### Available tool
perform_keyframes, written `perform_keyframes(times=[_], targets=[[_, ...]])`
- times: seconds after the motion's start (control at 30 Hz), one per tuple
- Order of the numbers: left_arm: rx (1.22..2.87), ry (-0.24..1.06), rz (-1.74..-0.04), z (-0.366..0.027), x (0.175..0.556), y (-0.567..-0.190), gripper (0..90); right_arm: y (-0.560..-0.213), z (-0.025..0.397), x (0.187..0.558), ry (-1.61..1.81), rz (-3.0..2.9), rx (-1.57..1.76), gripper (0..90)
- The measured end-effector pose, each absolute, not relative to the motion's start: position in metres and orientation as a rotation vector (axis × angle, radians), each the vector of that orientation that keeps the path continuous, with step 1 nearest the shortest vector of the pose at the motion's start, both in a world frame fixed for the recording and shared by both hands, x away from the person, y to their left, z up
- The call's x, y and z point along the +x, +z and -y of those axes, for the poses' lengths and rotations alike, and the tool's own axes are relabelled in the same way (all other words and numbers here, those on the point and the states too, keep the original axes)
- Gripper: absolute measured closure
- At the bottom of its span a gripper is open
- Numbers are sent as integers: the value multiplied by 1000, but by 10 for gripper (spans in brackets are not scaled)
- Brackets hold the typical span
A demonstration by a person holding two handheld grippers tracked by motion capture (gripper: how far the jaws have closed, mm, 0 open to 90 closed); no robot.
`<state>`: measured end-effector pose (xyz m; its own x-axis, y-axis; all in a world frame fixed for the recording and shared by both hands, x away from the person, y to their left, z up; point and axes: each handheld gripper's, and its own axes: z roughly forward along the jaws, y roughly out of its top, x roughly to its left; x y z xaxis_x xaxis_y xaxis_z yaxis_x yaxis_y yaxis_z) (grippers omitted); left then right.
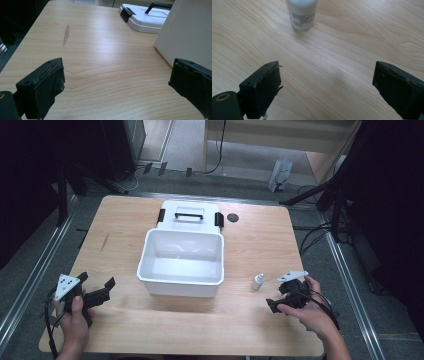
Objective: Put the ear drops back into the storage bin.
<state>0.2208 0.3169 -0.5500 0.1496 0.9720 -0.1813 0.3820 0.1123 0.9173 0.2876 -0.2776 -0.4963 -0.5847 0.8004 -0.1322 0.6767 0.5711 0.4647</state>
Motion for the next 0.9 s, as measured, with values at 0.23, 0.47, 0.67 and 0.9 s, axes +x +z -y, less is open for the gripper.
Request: perform_keyframes(times=[0.23, 0.47, 0.67, 0.9], targets=[[1443, 757, -1403, -317, 221, -550, 4, -487, 256, 305, 274, -2631, 1191, 118], [1449, 756, -1405, -317, 221, -550, 4, -465, 229, 325, 91, -2748, 1207, 145], [1447, 754, -1406, -317, 222, -550, 5, -454, 214, 339, 65, -2698, 1215, 253], [1445, 752, -1406, -317, 222, -550, 4, -449, 206, 351, 105, -2694, 1244, 427]])
